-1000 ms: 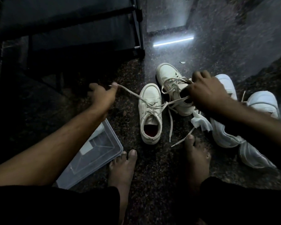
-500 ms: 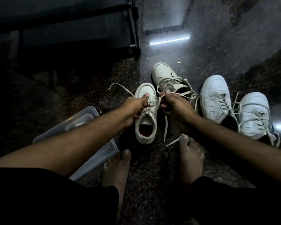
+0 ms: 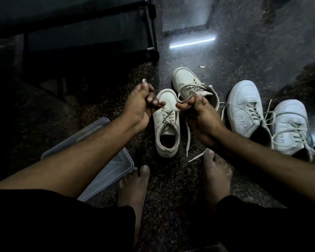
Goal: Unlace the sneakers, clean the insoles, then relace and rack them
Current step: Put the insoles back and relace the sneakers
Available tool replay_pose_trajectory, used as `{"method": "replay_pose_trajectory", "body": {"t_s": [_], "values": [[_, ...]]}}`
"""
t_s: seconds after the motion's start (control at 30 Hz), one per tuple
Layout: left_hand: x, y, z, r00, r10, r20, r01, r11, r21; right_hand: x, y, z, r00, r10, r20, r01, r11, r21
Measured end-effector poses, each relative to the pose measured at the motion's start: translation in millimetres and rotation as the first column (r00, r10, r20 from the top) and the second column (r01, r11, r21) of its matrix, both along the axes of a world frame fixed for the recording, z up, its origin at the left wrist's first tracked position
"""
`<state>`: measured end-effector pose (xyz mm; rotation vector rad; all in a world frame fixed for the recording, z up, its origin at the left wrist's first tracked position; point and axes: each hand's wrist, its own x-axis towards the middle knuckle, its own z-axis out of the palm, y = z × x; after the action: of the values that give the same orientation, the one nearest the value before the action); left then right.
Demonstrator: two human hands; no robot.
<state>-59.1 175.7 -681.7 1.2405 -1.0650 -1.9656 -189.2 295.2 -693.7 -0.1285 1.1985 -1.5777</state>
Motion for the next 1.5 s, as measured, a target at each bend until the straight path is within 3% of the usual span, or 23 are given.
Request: {"method": "replay_pose_trajectory", "body": {"t_s": [0.13,0.23,0.27,0.37,0.47,0.57,0.63,0.73,0.93,1.0,1.1,1.2,1.3,1.37,1.5], "values": [[24,-7,-19,0.987,-0.057,0.148,0.077,0.989,-0.127,-3,7,-18,0.998,-0.041,-0.037,0.042,0.999,0.005],[36,-9,-24,0.947,-0.157,0.282,0.230,0.941,-0.248,-16,10,-25,0.961,0.035,-0.273,-0.021,0.998,0.051],[35,-8,-23,0.916,-0.217,0.337,0.335,0.878,-0.343,-18,10,-23,0.923,0.100,-0.371,-0.077,0.994,0.078],[30,-1,-21,0.744,-0.328,0.582,0.657,0.518,-0.548,-16,5,-14,0.826,0.226,-0.516,-0.180,0.974,0.139],[28,6,-15,0.671,-0.322,0.668,0.737,0.390,-0.552,-18,6,-14,0.757,0.340,-0.557,-0.293,0.940,0.176],[29,12,-16,0.576,-0.377,0.725,0.811,0.379,-0.446,-17,16,-18,0.631,0.526,-0.570,-0.464,0.845,0.265],[30,14,-18,0.511,-0.463,0.724,0.849,0.401,-0.343,-15,21,-23,0.586,0.567,-0.578,-0.490,0.817,0.304],[29,19,-15,0.513,-0.557,0.653,0.852,0.423,-0.308,-13,21,-22,0.562,0.520,-0.643,-0.445,0.846,0.296],[7,42,-4,0.412,-0.621,0.667,0.911,0.288,-0.295,-3,-1,3,0.501,0.380,-0.777,-0.344,0.912,0.224],[7,43,-5,0.418,-0.628,0.657,0.908,0.311,-0.280,-1,-3,8,0.489,0.365,-0.792,-0.367,0.910,0.193],[9,40,-8,0.465,-0.674,0.574,0.879,0.430,-0.206,-3,-1,12,0.578,0.350,-0.737,-0.386,0.913,0.131],[8,46,0,0.573,-0.710,0.409,0.800,0.592,-0.093,-5,-5,15,0.625,0.366,-0.689,-0.444,0.893,0.072],[5,46,6,0.687,-0.671,0.279,0.685,0.726,0.061,-7,-7,12,0.694,0.481,-0.536,-0.525,0.847,0.080],[6,43,6,0.734,-0.643,0.219,0.614,0.766,0.191,-11,-1,6,0.579,0.525,-0.624,-0.543,0.819,0.185],[9,35,4,0.767,-0.634,0.097,0.548,0.726,0.415,-15,16,4,0.177,0.463,-0.868,-0.470,0.815,0.339]]}}
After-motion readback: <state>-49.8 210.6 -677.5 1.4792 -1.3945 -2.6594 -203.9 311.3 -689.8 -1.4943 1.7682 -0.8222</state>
